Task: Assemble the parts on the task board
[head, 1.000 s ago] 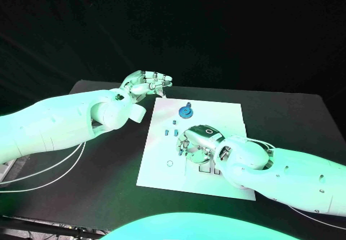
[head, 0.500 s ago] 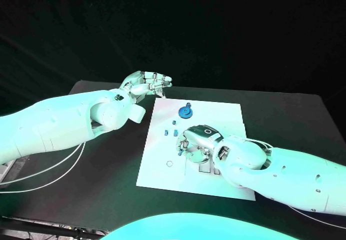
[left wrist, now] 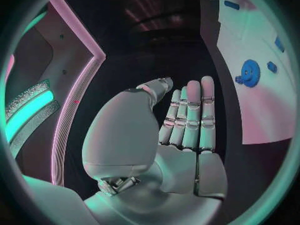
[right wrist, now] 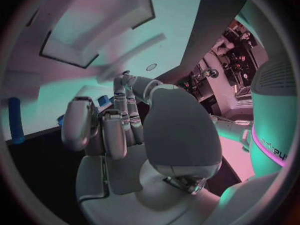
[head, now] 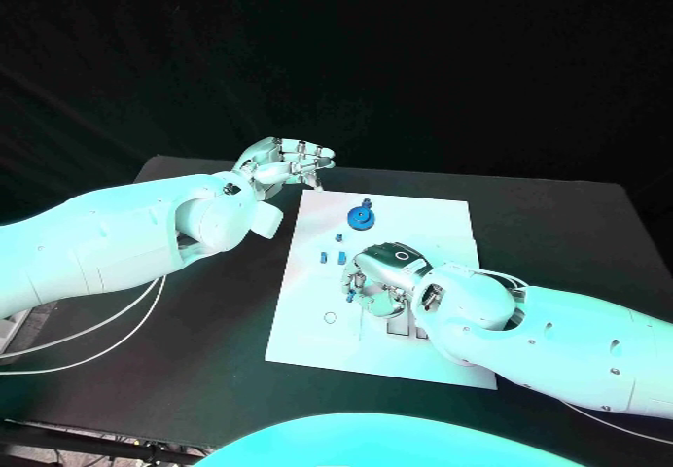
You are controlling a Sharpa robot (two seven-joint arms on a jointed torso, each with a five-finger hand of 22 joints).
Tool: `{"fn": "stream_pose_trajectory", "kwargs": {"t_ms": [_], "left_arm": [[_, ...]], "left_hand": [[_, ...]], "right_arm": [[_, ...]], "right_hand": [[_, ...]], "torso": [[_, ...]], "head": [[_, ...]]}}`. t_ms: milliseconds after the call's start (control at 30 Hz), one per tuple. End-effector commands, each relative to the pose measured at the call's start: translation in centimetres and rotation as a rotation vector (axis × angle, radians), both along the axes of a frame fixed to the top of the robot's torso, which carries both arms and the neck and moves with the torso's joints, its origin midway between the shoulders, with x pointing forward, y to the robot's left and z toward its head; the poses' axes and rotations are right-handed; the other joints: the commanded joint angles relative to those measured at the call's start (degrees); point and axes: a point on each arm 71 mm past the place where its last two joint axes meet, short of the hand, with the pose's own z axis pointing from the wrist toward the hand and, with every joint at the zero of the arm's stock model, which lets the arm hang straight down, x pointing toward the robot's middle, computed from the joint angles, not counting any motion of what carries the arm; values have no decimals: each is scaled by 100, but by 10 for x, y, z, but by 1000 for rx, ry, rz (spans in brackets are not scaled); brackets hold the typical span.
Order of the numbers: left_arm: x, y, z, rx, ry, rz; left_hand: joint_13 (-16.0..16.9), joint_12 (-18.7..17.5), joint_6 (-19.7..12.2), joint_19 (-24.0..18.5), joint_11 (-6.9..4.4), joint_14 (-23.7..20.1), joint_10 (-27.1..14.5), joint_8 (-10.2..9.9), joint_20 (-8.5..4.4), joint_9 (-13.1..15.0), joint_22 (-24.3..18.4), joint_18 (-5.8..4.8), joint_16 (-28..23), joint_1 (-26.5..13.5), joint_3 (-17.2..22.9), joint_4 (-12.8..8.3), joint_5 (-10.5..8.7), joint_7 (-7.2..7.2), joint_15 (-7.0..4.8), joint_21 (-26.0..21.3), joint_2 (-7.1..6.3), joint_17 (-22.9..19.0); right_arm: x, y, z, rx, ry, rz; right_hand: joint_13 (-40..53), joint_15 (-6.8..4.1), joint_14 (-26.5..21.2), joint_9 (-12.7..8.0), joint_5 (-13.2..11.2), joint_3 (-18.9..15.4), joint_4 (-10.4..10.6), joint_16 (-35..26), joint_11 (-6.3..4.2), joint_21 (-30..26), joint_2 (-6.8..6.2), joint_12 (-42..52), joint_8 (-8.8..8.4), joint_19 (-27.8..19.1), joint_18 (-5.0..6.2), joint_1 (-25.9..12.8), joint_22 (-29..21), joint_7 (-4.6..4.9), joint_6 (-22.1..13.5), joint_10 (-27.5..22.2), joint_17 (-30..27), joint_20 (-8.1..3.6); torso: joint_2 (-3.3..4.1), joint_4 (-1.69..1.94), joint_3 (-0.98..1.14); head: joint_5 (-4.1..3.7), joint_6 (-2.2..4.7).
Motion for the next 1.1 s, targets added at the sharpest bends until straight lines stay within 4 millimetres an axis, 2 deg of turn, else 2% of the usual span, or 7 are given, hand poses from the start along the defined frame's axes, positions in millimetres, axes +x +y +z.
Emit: {"fn": "stream_pose_trajectory", "kwargs": {"t_ms": [33, 733, 933, 1033, 1100], "left_arm": [[0, -1, 1, -5, -3, -15], [0, 1, 1, -2, -1, -11], [0, 0, 1, -2, 1, -13], [0, 1, 0, -2, 2, -13], [0, 1, 0, -2, 2, -13]], "left_hand": [[-6, -4, -41, 9, -1, -19, -32, -16, 30, -6, -8, 80, -20, -15, -25, 4, 6, -16, 6, -25, -9, -9], [-7, -3, -44, 10, -1, -23, -36, -15, 30, -6, -10, 81, -22, -5, -24, 0, 7, -15, 6, -29, -7, -10], [-8, 2, -48, 12, 2, -29, -42, -13, 31, -6, -15, 81, -25, 6, -26, -3, 6, -13, 8, -36, -5, -11], [-9, 2, -51, 12, 3, -31, -47, -13, 32, -6, -17, 81, -26, 5, -29, -2, 5, -11, 10, -38, -7, -12], [-9, 2, -51, 12, 3, -31, -47, -13, 32, -6, -17, 81, -26, 5, -29, -2, 5, -11, 10, -38, -7, -12]], "right_arm": [[-3, 1, -5, -42, 12, 19], [-4, 0, -8, -75, 31, 24], [-1, -1, -8, -65, 20, 1], [0, -2, -8, -58, 15, -8], [1, -3, -8, -51, 10, -16]], "right_hand": [[10, -26, 377, 13, 23, 6, -42, 35, -42, 3, 50, 2, 20, 3, -69, -10, 580, 33, -1, 14, 254, 0], [24, -18, 375, 71, 90, -169, -35, 39, -41, -41, -30, -122, 20, -13, -63, -287, 584, 9, -33, 12, 240, 17], [-9, 87, 371, -31, 91, -221, 20, 51, 91, -155, -168, -321, -261, -46, -52, -474, 550, 158, -434, -221, 241, 89], [-26, 123, 371, -105, 83, -245, 35, 64, 126, -198, -270, -383, -448, -54, -45, -532, 538, 168, -705, -331, 254, 129], [-32, 126, 370, -120, 83, -251, 36, 69, 132, -221, -297, -408, -492, -59, -39, -540, 530, 169, -763, -381, 258, 138]], "torso": [[3, 1, 3], [3, -4, 5], [2, 0, 5], [2, -1, 5], [2, -2, 6]], "head": [[2, -7], [-3, -16], [-15, -1], [-17, 0], [-17, 3]]}}
